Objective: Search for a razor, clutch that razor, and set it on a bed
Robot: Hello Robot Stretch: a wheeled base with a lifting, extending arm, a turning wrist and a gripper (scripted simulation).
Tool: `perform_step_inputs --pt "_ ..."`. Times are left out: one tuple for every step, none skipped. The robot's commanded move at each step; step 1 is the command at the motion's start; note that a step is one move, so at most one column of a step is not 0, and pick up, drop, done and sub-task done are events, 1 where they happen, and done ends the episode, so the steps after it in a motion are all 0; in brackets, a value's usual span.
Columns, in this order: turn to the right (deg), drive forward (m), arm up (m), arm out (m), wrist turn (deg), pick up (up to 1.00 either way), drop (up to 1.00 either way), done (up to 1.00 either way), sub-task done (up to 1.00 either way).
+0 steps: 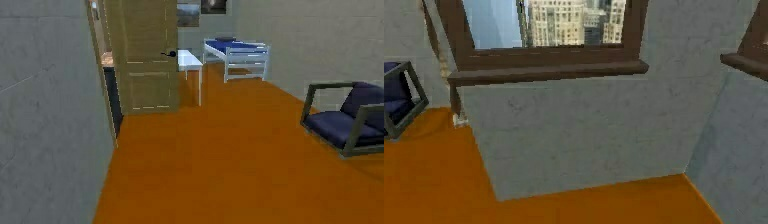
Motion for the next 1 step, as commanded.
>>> perform_step_inputs --pt "9.0 0.0 0.0 0.0 0.0 0.0 0.0 0.0 0.0"
